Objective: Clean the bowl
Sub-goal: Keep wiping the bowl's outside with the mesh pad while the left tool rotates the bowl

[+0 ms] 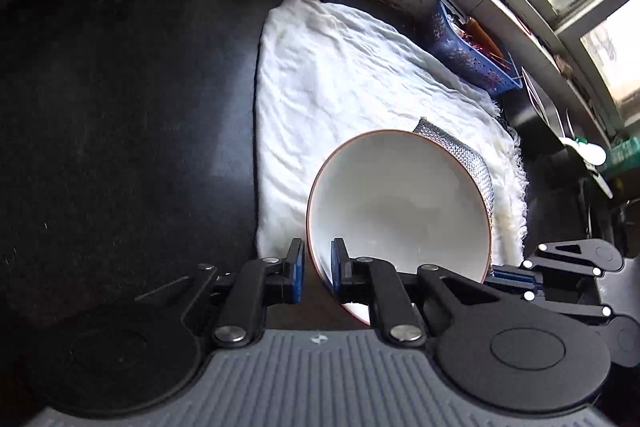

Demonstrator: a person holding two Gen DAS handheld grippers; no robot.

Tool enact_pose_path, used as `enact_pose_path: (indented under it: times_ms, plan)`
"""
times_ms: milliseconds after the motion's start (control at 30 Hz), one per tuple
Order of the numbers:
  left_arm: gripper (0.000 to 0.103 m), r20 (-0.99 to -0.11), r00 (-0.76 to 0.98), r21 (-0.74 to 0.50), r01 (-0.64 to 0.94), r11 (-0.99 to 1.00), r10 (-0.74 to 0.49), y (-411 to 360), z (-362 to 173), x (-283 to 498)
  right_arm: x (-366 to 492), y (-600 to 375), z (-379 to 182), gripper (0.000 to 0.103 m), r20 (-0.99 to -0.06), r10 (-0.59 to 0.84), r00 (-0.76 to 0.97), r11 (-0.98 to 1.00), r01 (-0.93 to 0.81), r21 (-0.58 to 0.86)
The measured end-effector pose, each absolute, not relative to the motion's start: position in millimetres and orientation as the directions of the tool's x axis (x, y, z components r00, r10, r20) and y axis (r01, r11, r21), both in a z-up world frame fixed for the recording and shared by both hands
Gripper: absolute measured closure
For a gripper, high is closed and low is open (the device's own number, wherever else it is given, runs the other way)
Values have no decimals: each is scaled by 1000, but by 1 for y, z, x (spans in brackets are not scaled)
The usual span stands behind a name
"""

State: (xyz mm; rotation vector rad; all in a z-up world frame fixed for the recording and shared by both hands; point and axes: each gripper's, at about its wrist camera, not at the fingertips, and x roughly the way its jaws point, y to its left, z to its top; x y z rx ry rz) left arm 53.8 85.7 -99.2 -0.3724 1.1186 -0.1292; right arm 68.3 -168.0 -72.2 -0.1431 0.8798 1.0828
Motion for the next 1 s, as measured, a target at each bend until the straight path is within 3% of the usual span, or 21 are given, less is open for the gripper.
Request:
enact_pose_path:
  times_ms: [133,200,500,567,833,1000]
  plan:
    - [90,-863,414,-288,73,955,-291,82,-99,67,73,-171,-71,99,-682,704,201,514,-806,294]
    - [96,-858,416,-289,91,953,-300,81,-97,65,76,-173,-69,99,-677,705,209,524,-797,300]
    - [97,-829,457,-522,-428,738,-321,95,-112,20,64,-169,-73,99,-694,695,188,521,-797,306]
    - [96,-828,450,-534,-455,713,-333,90,-116,16,59,-165,-74,99,-694,696,182,517,-798,310]
    - [86,-841,427,-489,-335,805,-333,79,-103,22,54,-165,-75,99,-696,696,177,513,-800,310]
    - [86,-854,449,-402,-247,882,-263,89,-93,41,65,-178,-68,99,-701,677,222,546,-791,277]
